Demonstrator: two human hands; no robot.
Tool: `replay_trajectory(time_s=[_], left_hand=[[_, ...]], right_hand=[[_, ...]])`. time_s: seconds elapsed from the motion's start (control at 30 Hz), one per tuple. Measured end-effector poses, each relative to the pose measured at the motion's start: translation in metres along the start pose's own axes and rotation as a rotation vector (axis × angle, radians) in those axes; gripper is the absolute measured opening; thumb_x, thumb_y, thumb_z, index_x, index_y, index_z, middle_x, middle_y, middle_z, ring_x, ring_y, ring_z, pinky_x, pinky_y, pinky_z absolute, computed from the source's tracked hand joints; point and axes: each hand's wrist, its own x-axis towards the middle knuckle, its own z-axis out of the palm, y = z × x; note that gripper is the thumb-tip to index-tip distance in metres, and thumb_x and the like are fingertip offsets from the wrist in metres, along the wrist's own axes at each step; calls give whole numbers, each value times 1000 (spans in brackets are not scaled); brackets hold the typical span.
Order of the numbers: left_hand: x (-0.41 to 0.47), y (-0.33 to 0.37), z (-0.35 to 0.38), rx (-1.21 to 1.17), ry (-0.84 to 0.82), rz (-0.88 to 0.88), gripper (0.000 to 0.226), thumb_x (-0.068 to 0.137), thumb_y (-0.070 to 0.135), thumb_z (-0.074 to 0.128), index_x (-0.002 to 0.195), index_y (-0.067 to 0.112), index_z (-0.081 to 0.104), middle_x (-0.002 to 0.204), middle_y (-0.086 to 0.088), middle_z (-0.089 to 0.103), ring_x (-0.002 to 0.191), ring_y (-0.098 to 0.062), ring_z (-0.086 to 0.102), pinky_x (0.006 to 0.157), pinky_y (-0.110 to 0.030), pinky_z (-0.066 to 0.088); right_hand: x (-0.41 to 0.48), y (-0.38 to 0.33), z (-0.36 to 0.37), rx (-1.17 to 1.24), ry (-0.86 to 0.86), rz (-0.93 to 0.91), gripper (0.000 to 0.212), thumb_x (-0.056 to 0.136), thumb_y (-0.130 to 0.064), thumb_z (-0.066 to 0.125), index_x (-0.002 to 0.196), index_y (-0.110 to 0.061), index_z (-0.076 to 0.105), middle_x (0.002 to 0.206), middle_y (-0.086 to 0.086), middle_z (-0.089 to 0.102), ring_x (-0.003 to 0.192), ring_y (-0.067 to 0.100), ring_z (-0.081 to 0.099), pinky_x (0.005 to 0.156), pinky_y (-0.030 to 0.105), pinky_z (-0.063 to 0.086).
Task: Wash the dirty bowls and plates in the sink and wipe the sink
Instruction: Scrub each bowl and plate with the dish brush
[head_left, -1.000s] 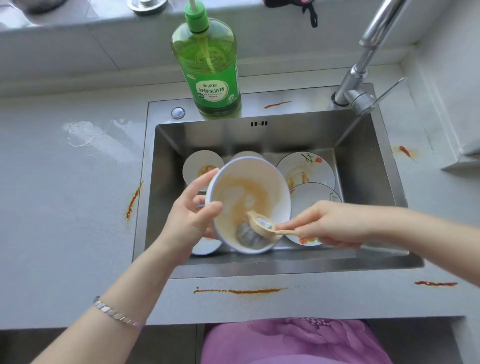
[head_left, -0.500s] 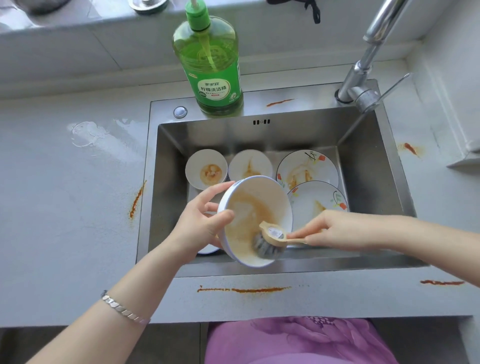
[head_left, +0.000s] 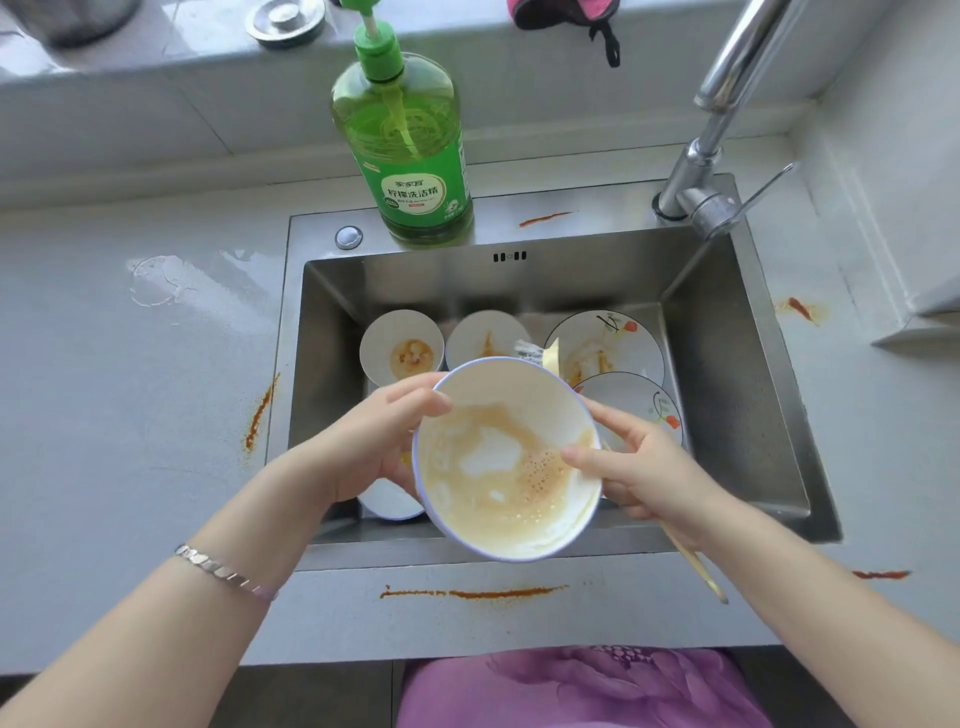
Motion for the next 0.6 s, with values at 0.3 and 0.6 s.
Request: replay_trajectory(time_s=[0.3, 0.6], left_hand=[[3, -15, 38, -193, 318, 217, 71, 64, 37, 68, 129, 34, 40, 112, 1, 63, 100, -17, 63, 61, -20, 53], [-1, -18, 73, -439, 531, 448, 64, 79, 22, 53, 138, 39, 34, 109, 22, 60, 94, 1, 63, 61, -35, 58]], right_hand=[[14, 10, 13, 339, 285, 15, 65, 82, 4, 53, 132, -37, 47, 59, 1, 44, 36, 6, 18, 32, 14, 16], [4, -2, 15, 174, 323, -118, 40, 93, -27, 53, 131, -38, 49, 70, -3, 67, 35, 4, 25, 32, 16, 24]])
